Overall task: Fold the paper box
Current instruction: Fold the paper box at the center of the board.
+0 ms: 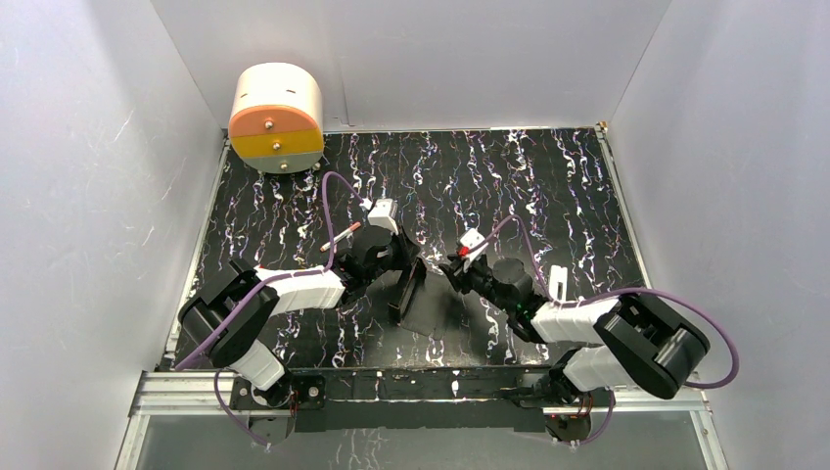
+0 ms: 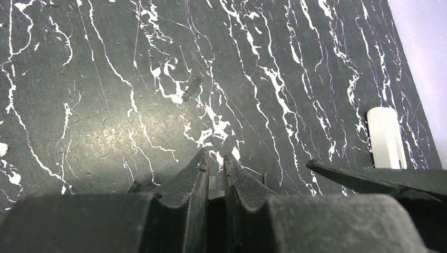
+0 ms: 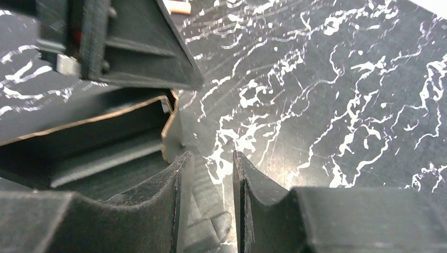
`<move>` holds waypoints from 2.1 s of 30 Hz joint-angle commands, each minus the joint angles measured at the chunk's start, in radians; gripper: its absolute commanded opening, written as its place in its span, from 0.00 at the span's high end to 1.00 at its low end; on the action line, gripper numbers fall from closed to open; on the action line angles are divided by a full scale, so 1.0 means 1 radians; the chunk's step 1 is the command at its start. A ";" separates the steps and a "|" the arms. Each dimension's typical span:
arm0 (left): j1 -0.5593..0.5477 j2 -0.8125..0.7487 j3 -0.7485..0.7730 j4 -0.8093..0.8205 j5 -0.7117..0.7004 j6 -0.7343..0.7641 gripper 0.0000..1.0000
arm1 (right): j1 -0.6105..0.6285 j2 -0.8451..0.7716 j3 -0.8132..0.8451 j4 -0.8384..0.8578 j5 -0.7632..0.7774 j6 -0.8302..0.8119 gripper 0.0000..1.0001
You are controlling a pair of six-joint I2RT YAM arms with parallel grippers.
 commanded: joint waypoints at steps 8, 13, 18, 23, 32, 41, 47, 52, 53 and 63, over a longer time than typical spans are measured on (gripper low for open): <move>-0.015 -0.002 -0.015 -0.055 0.024 0.026 0.86 | -0.083 0.226 0.152 0.007 -0.308 -0.130 0.58; -0.015 -0.012 -0.021 -0.052 0.053 0.012 0.85 | -0.092 0.326 0.184 0.111 -0.384 -0.141 0.57; -0.015 -0.001 -0.024 -0.043 0.086 0.003 0.85 | -0.091 0.365 0.219 0.135 -0.441 -0.137 0.56; -0.013 0.001 -0.021 -0.043 0.116 -0.003 0.84 | -0.095 0.392 0.225 0.186 -0.449 -0.136 0.56; 0.030 0.051 -0.036 0.001 0.252 -0.069 0.83 | -0.094 0.490 0.191 0.439 -0.365 -0.087 0.54; 0.073 0.076 -0.033 0.026 0.373 -0.094 0.83 | -0.094 0.574 0.213 0.517 -0.376 -0.060 0.72; 0.081 0.039 -0.034 -0.006 0.387 -0.107 0.74 | -0.094 0.585 0.194 0.555 -0.305 -0.030 0.84; 0.104 -0.014 -0.053 -0.056 0.385 -0.120 0.60 | -0.095 0.577 0.184 0.538 -0.278 -0.024 0.91; 0.108 -0.022 -0.055 -0.069 0.386 -0.120 0.57 | -0.094 0.577 0.184 0.533 -0.274 -0.023 0.92; 0.121 -0.003 -0.076 -0.060 0.535 -0.170 0.51 | -0.093 0.582 0.188 0.526 -0.172 0.052 0.96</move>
